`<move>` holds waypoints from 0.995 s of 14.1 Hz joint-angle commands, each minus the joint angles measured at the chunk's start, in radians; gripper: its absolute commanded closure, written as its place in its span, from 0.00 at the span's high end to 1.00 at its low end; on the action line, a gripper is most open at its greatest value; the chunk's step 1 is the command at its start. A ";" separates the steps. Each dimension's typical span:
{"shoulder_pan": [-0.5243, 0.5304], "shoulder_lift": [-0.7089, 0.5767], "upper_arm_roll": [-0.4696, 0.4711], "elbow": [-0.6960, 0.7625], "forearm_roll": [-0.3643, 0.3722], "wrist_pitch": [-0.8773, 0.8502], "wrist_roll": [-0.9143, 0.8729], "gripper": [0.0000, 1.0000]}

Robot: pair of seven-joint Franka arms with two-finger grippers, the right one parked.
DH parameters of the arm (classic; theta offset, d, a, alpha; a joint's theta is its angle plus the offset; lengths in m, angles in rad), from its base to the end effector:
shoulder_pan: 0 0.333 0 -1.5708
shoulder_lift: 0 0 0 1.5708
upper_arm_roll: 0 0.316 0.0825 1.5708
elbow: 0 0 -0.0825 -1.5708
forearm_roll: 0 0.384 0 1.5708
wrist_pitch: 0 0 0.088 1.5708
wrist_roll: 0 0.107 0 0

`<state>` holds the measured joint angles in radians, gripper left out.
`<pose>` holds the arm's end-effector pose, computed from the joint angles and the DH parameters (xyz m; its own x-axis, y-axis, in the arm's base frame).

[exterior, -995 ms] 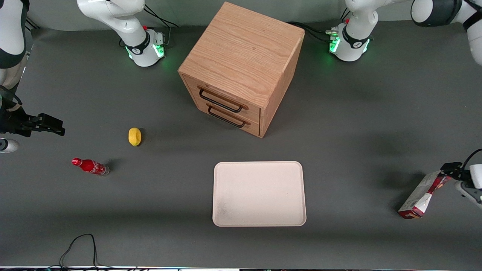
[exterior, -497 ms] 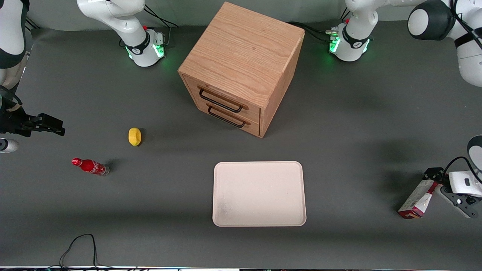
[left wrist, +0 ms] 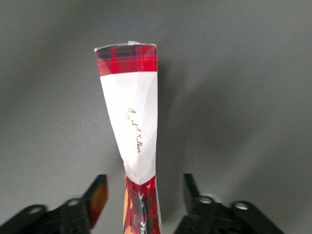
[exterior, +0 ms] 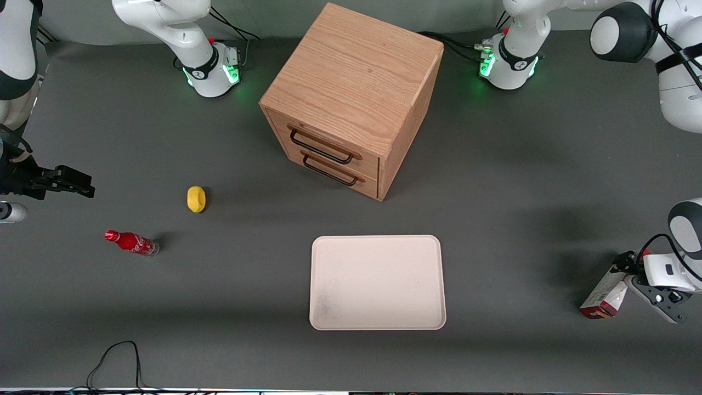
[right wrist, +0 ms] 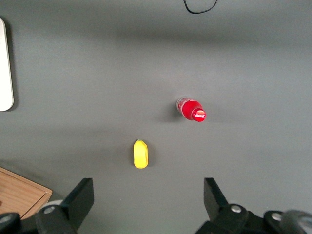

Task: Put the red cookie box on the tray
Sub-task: 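Close the left gripper on the cookie box's end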

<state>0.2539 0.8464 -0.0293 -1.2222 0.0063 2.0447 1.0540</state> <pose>0.7332 0.1739 0.2609 0.6803 -0.7330 0.0026 -0.7327 -0.6799 0.0286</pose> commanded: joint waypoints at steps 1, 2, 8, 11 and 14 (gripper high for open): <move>-0.007 0.005 0.009 0.000 -0.009 0.015 -0.006 0.06; -0.005 0.005 0.009 0.000 -0.008 0.018 -0.006 0.04; -0.002 -0.021 0.012 0.009 -0.003 0.005 -0.038 0.00; 0.010 -0.107 0.012 0.055 -0.003 -0.139 -0.039 0.00; 0.014 -0.194 0.015 0.127 -0.002 -0.286 -0.037 0.00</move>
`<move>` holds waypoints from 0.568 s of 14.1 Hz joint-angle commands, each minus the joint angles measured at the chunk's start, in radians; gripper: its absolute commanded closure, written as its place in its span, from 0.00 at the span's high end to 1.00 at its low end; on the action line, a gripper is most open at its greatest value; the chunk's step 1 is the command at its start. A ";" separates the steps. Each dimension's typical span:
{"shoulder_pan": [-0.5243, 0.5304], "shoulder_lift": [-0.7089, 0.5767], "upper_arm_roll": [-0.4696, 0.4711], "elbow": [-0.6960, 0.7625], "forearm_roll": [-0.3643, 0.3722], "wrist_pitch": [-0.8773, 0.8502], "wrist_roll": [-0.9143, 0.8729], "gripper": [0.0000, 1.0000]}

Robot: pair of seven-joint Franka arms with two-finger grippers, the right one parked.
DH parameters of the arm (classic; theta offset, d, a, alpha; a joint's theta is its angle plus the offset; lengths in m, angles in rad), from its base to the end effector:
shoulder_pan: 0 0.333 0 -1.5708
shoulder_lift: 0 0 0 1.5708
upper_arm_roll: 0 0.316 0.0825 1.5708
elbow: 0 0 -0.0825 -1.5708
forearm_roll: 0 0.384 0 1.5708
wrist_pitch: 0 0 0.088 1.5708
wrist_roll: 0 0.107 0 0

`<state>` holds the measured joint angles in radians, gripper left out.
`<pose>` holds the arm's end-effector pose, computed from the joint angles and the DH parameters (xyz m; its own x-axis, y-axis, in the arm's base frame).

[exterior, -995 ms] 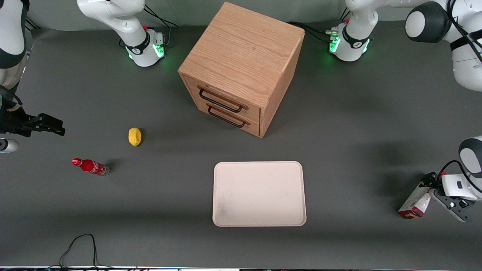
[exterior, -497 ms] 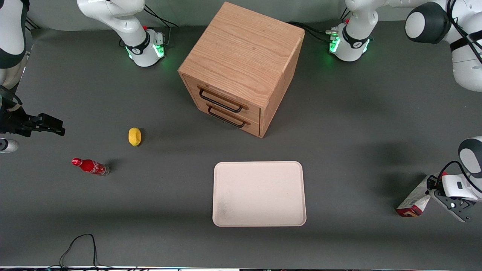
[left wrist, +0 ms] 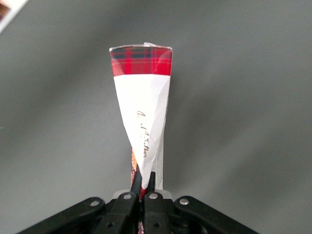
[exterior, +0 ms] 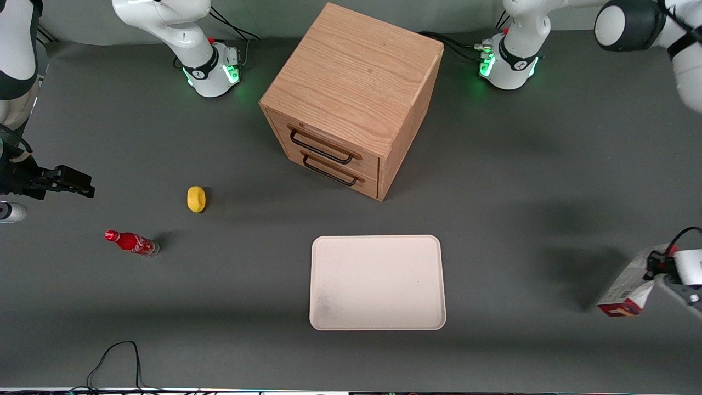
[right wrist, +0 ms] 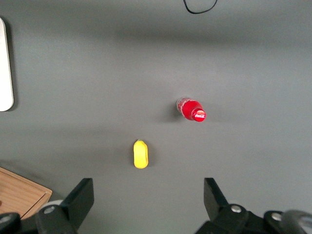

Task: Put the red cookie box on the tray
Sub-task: 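Lift the cookie box upright with the left gripper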

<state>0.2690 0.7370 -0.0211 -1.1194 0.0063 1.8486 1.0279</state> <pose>0.7280 0.1896 0.3749 0.7135 -0.7007 0.0030 -0.7006 -0.7134 0.0108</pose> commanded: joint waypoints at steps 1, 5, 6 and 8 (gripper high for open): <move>0.006 -0.118 0.006 0.029 -0.002 -0.109 -0.009 0.00; 0.039 -0.252 0.001 0.033 -0.014 -0.210 0.003 0.00; 0.047 -0.280 0.001 0.045 -0.016 -0.251 0.003 0.00; 0.050 -0.315 0.000 0.084 -0.016 -0.327 0.003 0.00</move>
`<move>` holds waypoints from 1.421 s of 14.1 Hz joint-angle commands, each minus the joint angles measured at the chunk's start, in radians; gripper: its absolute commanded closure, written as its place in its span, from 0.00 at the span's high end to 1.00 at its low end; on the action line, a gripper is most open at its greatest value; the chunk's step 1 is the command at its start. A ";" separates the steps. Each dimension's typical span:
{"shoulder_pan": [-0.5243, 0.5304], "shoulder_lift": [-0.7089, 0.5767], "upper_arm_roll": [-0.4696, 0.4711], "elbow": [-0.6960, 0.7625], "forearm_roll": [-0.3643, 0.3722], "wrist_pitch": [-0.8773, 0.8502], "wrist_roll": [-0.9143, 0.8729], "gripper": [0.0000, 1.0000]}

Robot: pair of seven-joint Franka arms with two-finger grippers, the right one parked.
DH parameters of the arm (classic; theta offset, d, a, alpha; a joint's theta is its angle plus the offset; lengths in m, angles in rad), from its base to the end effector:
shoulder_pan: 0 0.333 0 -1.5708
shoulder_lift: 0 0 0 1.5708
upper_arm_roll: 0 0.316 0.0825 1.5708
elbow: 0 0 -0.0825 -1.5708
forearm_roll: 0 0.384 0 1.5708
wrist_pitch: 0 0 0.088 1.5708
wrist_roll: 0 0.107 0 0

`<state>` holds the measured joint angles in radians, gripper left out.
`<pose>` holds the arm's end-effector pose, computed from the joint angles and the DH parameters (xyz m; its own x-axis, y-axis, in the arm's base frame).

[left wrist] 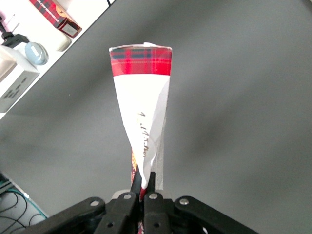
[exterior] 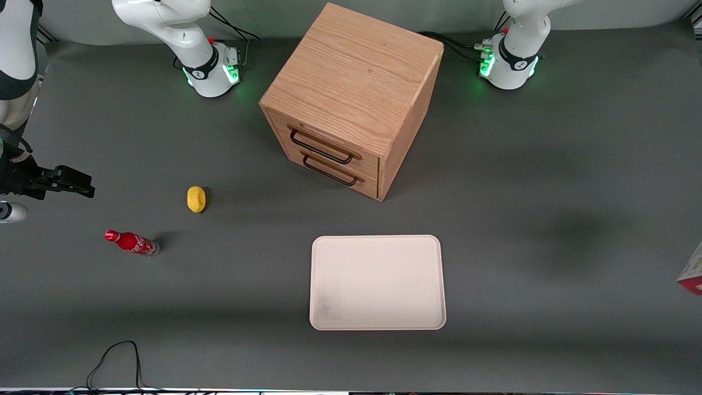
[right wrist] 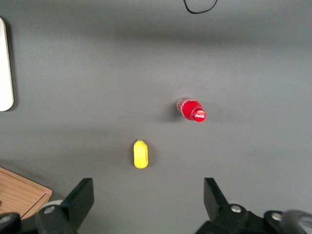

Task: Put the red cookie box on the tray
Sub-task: 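Lift the cookie box upright with the left gripper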

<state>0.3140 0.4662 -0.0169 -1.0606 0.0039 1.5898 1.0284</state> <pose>0.6590 0.2054 0.5763 0.7446 -0.6666 0.0357 -0.6647 -0.7453 -0.0521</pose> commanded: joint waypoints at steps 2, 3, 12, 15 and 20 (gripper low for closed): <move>0.007 -0.055 -0.006 0.054 -0.013 -0.123 0.002 0.00; 0.007 -0.063 -0.005 0.057 -0.015 -0.137 -0.001 0.00; -0.237 -0.129 -0.009 0.034 -0.036 -0.206 -0.642 0.00; -0.425 -0.120 -0.009 0.019 0.022 -0.183 -0.948 0.00; -0.650 -0.115 -0.009 -0.082 0.059 -0.077 -1.350 0.00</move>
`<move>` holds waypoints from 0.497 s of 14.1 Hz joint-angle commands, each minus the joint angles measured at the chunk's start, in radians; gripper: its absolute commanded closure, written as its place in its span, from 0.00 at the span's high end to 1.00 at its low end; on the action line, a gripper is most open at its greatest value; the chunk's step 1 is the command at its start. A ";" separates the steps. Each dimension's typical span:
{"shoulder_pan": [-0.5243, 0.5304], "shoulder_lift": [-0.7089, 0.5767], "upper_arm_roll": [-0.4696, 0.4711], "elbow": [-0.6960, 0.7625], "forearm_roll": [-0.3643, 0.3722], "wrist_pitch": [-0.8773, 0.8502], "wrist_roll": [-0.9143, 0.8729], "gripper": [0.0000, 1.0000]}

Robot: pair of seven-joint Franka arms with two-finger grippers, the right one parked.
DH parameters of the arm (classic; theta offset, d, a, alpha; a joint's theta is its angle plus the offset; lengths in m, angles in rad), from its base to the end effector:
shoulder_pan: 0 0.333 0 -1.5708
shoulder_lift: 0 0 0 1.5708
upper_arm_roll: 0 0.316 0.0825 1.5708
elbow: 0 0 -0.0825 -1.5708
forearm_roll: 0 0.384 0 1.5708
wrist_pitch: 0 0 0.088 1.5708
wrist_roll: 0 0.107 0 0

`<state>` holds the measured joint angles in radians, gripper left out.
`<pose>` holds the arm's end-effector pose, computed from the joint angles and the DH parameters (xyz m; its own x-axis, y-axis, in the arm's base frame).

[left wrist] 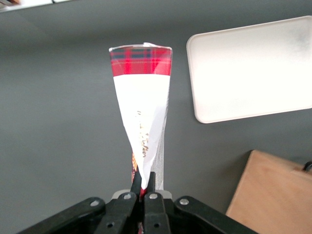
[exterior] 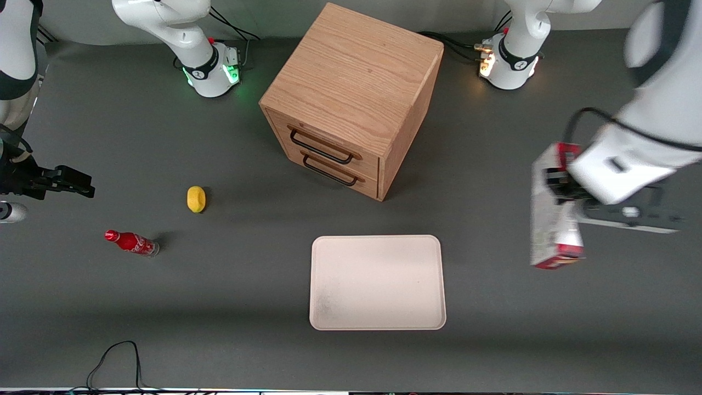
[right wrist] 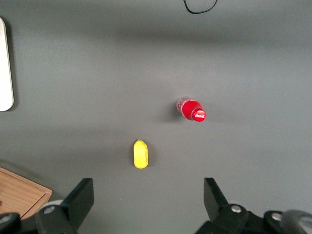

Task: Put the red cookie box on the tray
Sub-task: 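Lift the cookie box upright with the left gripper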

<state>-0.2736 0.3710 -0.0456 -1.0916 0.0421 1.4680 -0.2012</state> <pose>0.6234 -0.1939 0.6148 0.9938 -0.1103 0.0107 -0.1100 -0.9936 -0.0237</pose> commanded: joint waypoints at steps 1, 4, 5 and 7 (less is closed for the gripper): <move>-0.093 -0.008 0.020 -0.059 0.022 0.070 -0.183 0.00; -0.171 0.017 0.020 -0.065 0.022 0.127 -0.314 0.00; -0.186 0.026 0.020 -0.065 0.021 0.147 -0.358 0.00; -0.209 0.048 0.020 -0.067 0.021 0.155 -0.391 0.00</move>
<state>-0.4515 0.4119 -0.0445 -1.1530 0.0488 1.6050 -0.5443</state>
